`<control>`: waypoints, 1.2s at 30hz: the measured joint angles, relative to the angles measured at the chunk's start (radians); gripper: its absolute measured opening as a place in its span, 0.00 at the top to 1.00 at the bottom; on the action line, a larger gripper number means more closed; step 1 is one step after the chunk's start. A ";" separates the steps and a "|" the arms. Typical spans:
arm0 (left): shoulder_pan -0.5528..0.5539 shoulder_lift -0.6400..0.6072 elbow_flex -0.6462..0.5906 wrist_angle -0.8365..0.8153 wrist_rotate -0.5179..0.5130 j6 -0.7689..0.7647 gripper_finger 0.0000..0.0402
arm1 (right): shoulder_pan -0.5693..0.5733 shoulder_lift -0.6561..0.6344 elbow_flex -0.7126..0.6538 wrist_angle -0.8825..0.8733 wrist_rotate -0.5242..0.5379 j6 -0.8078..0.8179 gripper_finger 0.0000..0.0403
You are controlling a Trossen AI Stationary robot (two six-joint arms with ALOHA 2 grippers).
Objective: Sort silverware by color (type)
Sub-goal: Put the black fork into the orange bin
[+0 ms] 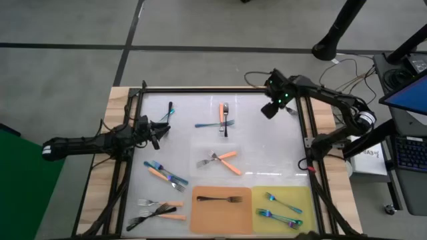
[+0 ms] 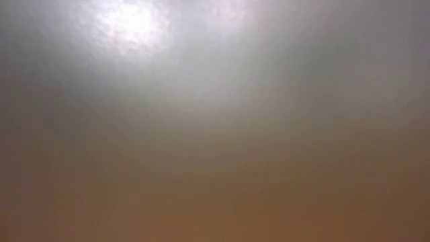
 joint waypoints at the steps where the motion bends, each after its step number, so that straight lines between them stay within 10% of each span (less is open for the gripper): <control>1: 0.000 0.000 0.000 0.000 0.000 0.000 0.76 | -0.023 0.016 0.001 0.006 0.014 0.000 0.65; 20: 0.000 0.000 0.000 0.000 0.000 0.000 0.76 | -0.195 0.415 0.235 -0.060 0.129 -0.160 0.69; 36: 0.000 0.000 0.000 0.000 0.000 0.000 0.76 | -0.269 0.445 0.255 -0.132 0.205 -0.158 0.72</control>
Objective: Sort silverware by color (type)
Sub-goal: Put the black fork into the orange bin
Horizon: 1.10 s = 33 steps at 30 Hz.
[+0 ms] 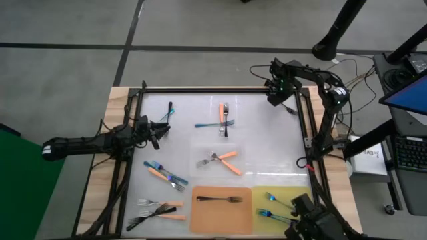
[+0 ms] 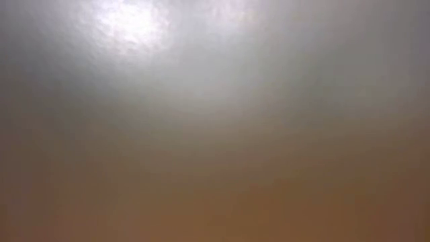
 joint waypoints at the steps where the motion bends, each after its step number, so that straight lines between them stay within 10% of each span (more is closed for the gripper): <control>1: 0.000 0.000 0.000 0.000 0.000 0.000 0.76 | 0.000 0.000 -0.002 0.000 -0.017 0.000 0.72; 33: 0.000 0.000 0.000 0.000 0.000 0.000 0.76 | 0.001 0.045 -0.071 0.060 -0.045 -0.019 0.88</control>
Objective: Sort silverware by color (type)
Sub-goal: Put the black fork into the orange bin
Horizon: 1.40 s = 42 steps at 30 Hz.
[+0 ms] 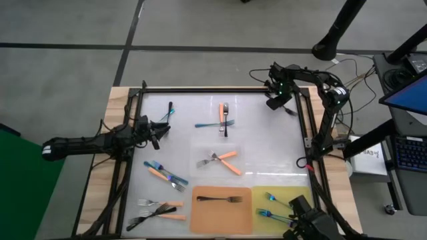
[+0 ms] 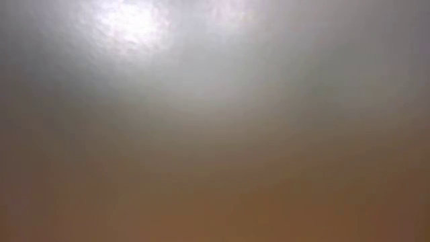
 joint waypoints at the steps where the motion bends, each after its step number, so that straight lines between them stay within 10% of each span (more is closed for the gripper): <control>1: 0.000 0.000 0.000 0.000 0.000 0.000 0.76 | 0.000 0.000 0.002 -0.001 0.000 0.000 0.90; 42: 0.000 0.000 0.000 0.000 0.000 0.000 0.76 | 0.118 -0.164 0.088 -0.114 -0.127 0.104 0.98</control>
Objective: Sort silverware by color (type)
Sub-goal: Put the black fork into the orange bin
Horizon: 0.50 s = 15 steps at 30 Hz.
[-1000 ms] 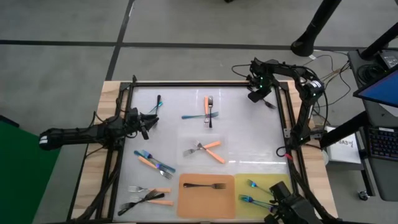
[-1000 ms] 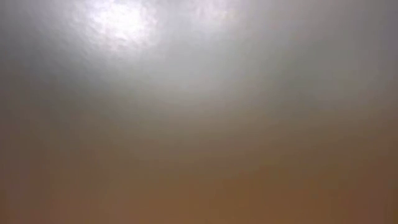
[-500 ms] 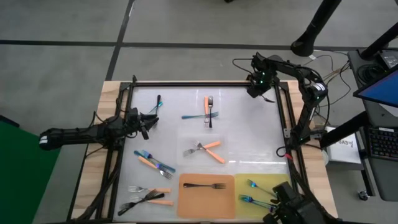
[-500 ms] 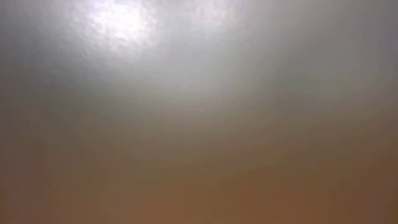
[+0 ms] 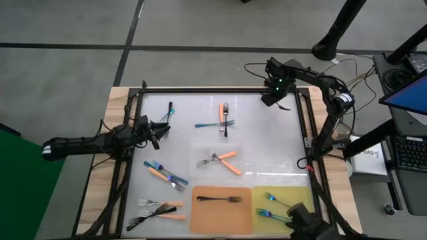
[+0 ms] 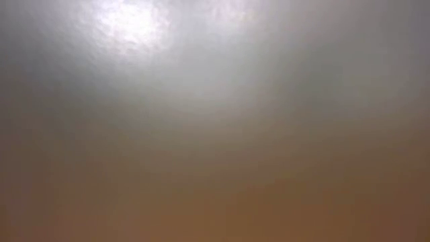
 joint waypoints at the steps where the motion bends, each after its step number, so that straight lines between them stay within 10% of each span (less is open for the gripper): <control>1: 0.000 0.000 0.000 0.000 0.000 0.000 0.76 | 0.011 -0.001 0.000 0.001 -0.010 0.005 0.98; 15: 0.000 0.000 0.000 0.000 0.000 0.000 0.76 | 0.239 -0.074 0.001 -0.008 -0.075 0.126 0.98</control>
